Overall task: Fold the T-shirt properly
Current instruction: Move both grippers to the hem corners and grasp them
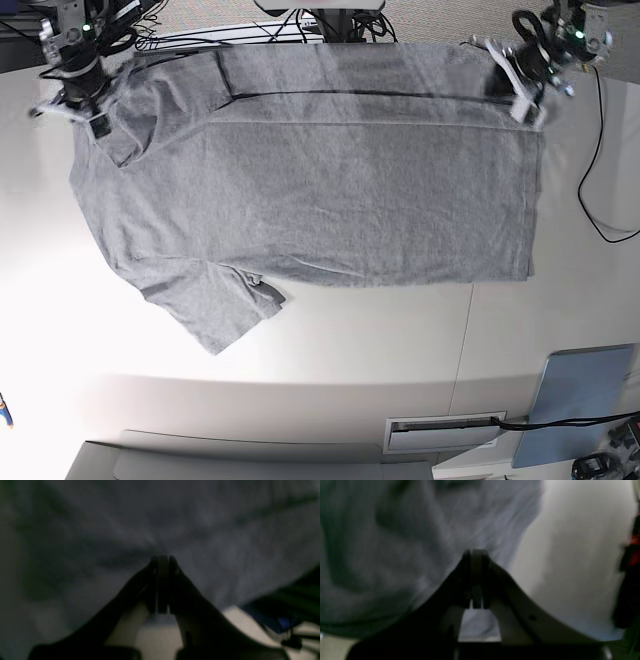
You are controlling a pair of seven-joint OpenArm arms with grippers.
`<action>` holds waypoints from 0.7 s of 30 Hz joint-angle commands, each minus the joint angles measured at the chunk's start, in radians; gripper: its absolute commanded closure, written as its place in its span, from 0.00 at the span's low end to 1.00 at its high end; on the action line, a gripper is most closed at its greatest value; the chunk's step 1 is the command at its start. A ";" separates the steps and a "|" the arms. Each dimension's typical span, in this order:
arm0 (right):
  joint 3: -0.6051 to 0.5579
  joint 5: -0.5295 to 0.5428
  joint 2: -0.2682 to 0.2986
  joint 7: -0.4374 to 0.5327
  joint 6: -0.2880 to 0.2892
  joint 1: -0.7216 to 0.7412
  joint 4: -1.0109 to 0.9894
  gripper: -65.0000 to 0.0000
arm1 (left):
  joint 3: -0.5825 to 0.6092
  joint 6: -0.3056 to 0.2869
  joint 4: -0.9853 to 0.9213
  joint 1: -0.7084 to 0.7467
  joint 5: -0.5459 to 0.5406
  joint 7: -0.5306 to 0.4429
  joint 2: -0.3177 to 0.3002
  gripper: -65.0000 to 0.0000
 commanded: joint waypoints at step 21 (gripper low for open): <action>0.102 0.304 0.004 -0.038 0.091 0.197 0.072 0.51 | -0.064 -0.045 -0.615 -0.798 -0.045 -0.014 0.002 0.53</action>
